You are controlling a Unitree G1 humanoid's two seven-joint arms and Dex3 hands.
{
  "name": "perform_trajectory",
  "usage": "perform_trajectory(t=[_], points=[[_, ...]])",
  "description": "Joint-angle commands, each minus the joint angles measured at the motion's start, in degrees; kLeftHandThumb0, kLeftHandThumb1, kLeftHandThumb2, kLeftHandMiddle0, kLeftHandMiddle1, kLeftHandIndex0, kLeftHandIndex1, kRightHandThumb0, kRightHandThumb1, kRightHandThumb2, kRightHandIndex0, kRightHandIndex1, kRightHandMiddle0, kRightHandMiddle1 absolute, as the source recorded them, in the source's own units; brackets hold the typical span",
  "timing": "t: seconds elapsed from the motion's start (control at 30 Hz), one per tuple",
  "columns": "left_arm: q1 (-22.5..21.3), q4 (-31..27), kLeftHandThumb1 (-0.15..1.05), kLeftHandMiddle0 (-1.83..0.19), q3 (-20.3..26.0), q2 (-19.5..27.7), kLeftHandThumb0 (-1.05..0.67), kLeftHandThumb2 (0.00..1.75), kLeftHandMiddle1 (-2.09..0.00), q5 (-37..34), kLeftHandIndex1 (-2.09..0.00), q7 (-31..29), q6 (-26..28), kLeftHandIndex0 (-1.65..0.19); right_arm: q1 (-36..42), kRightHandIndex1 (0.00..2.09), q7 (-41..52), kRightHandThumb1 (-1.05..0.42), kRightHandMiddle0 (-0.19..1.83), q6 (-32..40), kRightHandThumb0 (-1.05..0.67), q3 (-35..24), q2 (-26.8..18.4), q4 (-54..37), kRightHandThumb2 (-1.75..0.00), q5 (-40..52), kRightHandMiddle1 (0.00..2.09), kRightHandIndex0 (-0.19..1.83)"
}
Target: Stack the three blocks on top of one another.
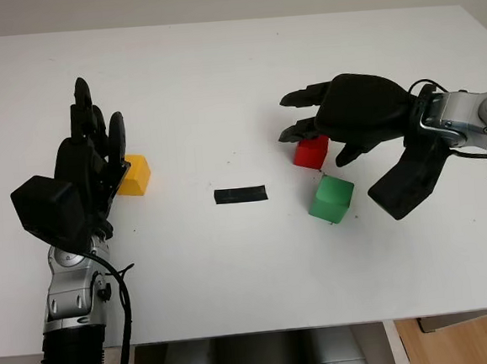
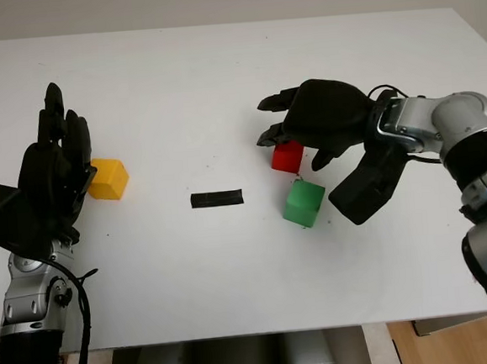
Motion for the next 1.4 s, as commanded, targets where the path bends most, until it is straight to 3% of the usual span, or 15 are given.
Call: perform_trajectory(t=[0.0,0.13,0.47,0.57,0.73,0.93,1.17,1.37], points=[[0.8,-1.2,1.05,0.17,0.2,0.3,-0.72,0.52,-0.05,0.1,-0.05,0.1,-0.2,0.16,-1.3,0.06,-1.0,-0.80,0.61,0.5,-0.47,0.8,0.0,0.7,-0.05,-0.5,0.12,0.35],[1.0,-1.3,1.05,0.17,0.1,0.4,-0.72,0.52,-0.05,0.1,-0.05,-0.2,-0.5,0.16,-1.7,0.07,-4.8,-0.81,0.63,1.6,-0.46,2.1,0.2,1.4,-0.06,-2.1,0.12,0.37],[1.3,-1.6,1.05,0.18,0.1,0.4,-0.71,0.53,-0.05,0.4,-0.05,-0.1,-0.5,0.17,-3.4,0.10,-17.6,-0.84,1.01,4.4,-0.37,6.3,1.5,5.3,-0.06,-5.9,0.37,0.54],[1.3,-1.6,1.05,0.18,0.1,0.4,-0.70,0.54,-0.05,0.5,-0.05,0.0,-0.5,0.17,-3.9,0.06,-18.5,-0.84,0.84,4.9,-0.35,7.1,1.5,5.9,-0.05,-6.2,0.78,0.57],[1.4,-1.7,1.05,0.18,0.0,0.3,-0.70,0.52,-0.06,0.4,-0.05,0.0,-0.1,0.17,-4.1,0.05,-19.2,-0.82,0.78,5.0,-0.35,6.7,1.4,7.0,-0.05,-5.1,0.90,0.56],[1.4,-1.9,1.05,0.16,-0.1,0.3,-0.71,0.48,-0.06,0.5,-0.06,0.2,0.3,0.14,-4.5,0.04,-14.3,-0.83,0.73,3.4,-0.38,4.6,1.3,8.1,-0.06,-0.2,0.87,0.52],[1.2,-1.5,1.05,0.15,0.0,0.0,-0.70,0.46,-0.06,0.3,-0.07,0.5,0.0,0.13,-2.5,0.02,9.1,-0.89,0.67,0.0,-0.33,-6.8,3.3,9.6,-0.06,20.9,0.89,0.42],[1.2,-1.3,1.05,0.16,-0.3,0.1,-0.72,0.46,-0.05,0.5,-0.06,0.3,-0.1,0.13,-1.0,0.03,23.8,-0.88,0.61,3.7,-0.31,-14.4,4.9,5.8,-0.05,33.3,0.99,0.39]])
